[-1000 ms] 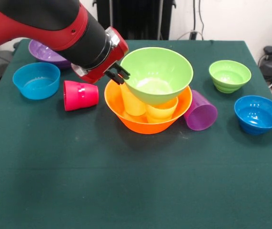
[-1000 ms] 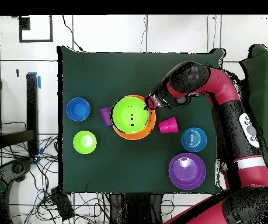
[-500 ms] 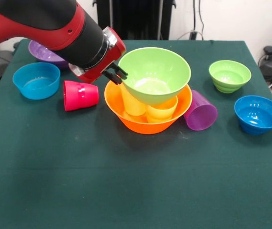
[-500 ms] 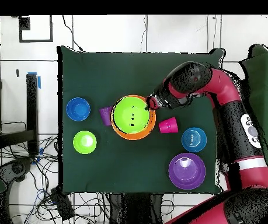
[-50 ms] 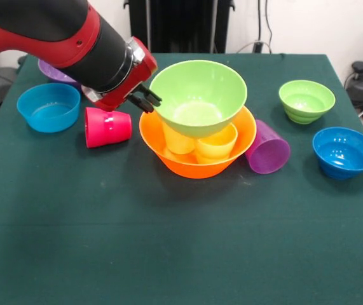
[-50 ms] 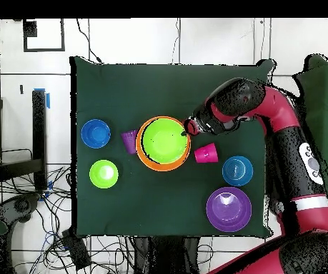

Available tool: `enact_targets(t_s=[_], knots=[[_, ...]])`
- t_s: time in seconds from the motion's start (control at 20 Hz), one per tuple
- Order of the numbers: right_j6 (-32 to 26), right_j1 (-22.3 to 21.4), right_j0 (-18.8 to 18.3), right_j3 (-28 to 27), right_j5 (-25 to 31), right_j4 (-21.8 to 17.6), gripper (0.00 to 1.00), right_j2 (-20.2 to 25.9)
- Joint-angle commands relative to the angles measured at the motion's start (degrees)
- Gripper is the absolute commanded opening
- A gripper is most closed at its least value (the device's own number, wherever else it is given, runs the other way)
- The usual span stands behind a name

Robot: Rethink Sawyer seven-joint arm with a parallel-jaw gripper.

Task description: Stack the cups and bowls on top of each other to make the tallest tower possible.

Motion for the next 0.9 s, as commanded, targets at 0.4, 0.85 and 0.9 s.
enact_targets(t_s=[0.4, 0.85, 0.9], knots=[[-22.0, 2.8, 1.2, -0.4, -5.8, -5.5, 0.00, -1.0], [-20.0, 1.5, 1.9, 0.4, -5.5, -4.9, 0.00, -0.7], [-19.9, 1.1, 1.7, 0.6, -5.3, -4.8, 0.00, -0.7]])
